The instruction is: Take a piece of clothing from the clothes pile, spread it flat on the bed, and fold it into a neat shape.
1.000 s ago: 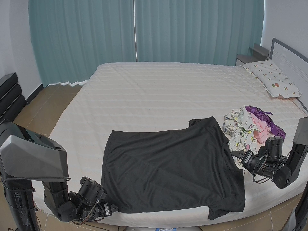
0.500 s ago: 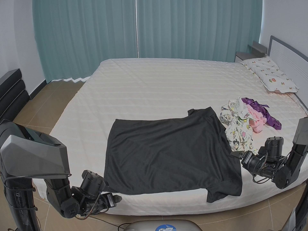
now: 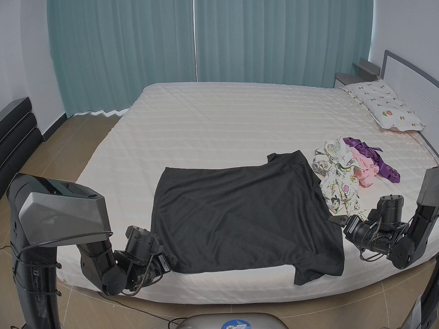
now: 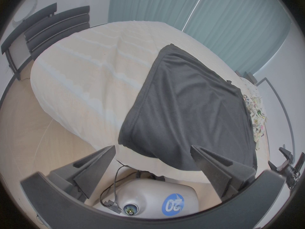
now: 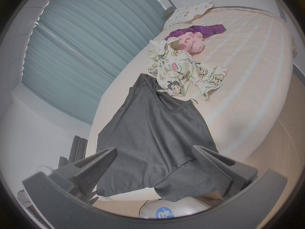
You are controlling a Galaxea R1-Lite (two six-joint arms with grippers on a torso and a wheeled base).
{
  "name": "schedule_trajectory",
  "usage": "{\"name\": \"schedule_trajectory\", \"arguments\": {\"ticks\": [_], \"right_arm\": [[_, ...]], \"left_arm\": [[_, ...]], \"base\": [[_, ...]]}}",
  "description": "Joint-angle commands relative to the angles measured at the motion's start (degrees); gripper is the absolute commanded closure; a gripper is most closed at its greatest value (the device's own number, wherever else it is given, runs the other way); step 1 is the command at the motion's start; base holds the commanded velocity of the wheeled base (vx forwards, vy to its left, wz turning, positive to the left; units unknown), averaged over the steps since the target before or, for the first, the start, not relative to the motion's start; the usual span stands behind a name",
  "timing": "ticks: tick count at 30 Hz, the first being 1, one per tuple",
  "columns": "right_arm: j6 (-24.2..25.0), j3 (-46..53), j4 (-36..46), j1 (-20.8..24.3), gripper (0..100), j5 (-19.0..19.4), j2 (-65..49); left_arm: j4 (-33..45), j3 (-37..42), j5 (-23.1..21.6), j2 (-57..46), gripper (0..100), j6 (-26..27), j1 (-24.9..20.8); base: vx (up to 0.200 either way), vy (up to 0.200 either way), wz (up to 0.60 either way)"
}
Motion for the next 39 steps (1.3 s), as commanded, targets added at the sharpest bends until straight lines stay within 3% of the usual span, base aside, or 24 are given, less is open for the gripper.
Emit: {"name": "schedule_trajectory", "arguments": {"ticks": [1,9,10,18,21,25,28,32,39], "right_arm": [[0.02,-0.26,-0.02,0.06,0,0.08,0.50],[0.02,0.00,-0.02,-0.03,0,-0.01,1.02],[0.02,-0.08,-0.02,-0.03,0,-0.01,1.29],[-1.47,0.62,0.07,-2.23,0,1.13,2.52],[-5.87,2.02,0.51,-5.04,0,4.56,3.57],[-8.15,1.41,0.95,-7.32,0,5.88,6.21],[-8.41,0.35,1.04,-7.50,0,5.97,7.62],[-8.68,-3.42,3.41,-6.27,0,5.97,10.17],[-8.33,-10.02,12.02,-3.19,0,5.79,11.75]], "left_arm": [[-0.05,-0.81,0.28,1.84,0,0.83,0.36],[3.64,-4.94,0.71,2.63,0,1.01,0.53],[4.43,-5.56,0.71,2.63,100,1.27,0.62],[7.77,-7.23,0.80,1.84,100,1.53,1.59],[7.86,-6.17,0.71,-1.59,100,1.10,4.05],[7.68,-5.91,-0.08,-4.67,100,-0.40,6.95],[7.42,-5.91,-0.87,-5.02,100,-1.72,7.48],[7.33,-5.82,-6.23,-4.84,100,-3.91,7.48],[7.07,-5.21,-7.11,-4.67,100,-4.97,7.21]], "base": [[0.000,0.000,0.00],[0.000,0.000,0.00],[0.000,0.000,0.00],[0.000,0.000,0.00],[0.000,0.000,0.00],[0.000,0.000,0.00],[0.000,0.000,0.00],[0.000,0.000,0.00],[0.000,0.000,0.00]]}}
